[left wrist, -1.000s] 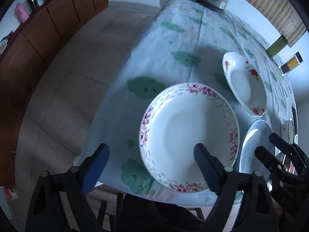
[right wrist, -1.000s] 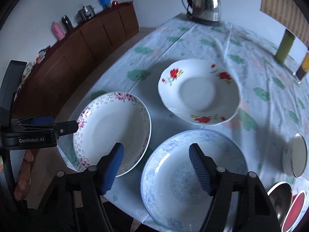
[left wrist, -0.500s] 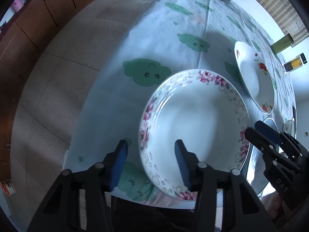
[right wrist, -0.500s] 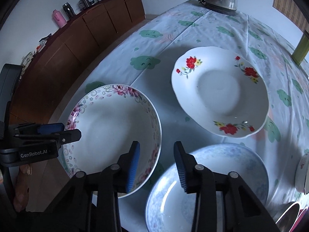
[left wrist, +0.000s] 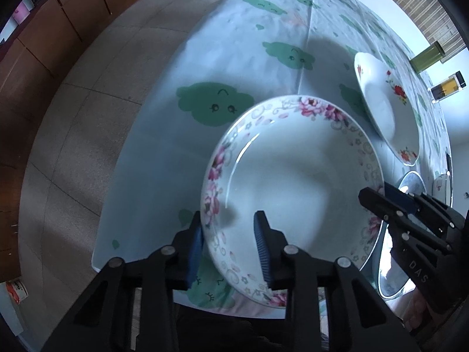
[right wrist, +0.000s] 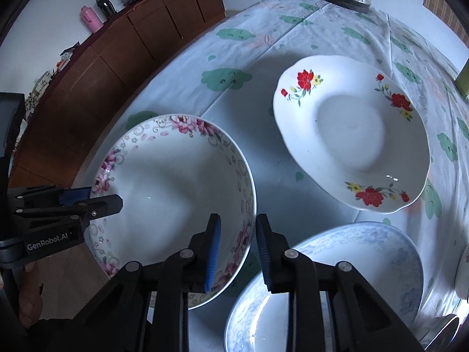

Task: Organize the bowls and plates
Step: 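Close the left gripper on the pink-floral plate rim while the right gripper grips it too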

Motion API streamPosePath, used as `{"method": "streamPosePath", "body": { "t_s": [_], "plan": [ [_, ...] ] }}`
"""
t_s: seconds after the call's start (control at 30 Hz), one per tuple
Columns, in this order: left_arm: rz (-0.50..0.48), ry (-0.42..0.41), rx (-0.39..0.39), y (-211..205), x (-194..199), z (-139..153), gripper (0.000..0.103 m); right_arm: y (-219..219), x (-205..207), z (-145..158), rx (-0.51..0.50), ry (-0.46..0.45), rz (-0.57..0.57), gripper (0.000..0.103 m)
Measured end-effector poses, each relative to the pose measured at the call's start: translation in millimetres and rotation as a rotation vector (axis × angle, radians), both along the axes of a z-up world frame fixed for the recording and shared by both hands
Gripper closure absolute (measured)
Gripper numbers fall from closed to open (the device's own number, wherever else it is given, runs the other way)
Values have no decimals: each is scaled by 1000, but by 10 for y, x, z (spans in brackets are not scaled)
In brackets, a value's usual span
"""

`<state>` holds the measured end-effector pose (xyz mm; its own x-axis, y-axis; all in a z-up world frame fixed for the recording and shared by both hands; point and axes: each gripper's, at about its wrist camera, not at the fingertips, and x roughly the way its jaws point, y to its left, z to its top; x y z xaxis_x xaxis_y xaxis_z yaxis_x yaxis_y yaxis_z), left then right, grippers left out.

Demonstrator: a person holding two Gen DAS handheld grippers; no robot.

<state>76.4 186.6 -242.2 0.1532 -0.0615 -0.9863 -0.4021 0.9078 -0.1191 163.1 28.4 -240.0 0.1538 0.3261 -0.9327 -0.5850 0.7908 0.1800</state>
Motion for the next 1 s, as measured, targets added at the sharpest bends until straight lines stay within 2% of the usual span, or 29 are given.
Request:
{"method": "streamPosePath", "body": {
  "t_s": [0.07,0.27,0.57,0.67,1.0],
  "plan": [
    [2,10,13,19,-5,-18,80,6,-3,-10,-4,1,4,82],
    [-5,13,42,39,56,-18,81,-23,-13,0,2,5,2,85],
    [-1,13,44,56,66,-12,85,-18,-38,16,-7,1,2,86],
    [0,8,61,55,58,23,89,-22,-43,24,-1,4,-5,86],
    [-2,-18,80,31,22,170,89,-47,-60,92,3,-11,-11,86]
  ]
}}
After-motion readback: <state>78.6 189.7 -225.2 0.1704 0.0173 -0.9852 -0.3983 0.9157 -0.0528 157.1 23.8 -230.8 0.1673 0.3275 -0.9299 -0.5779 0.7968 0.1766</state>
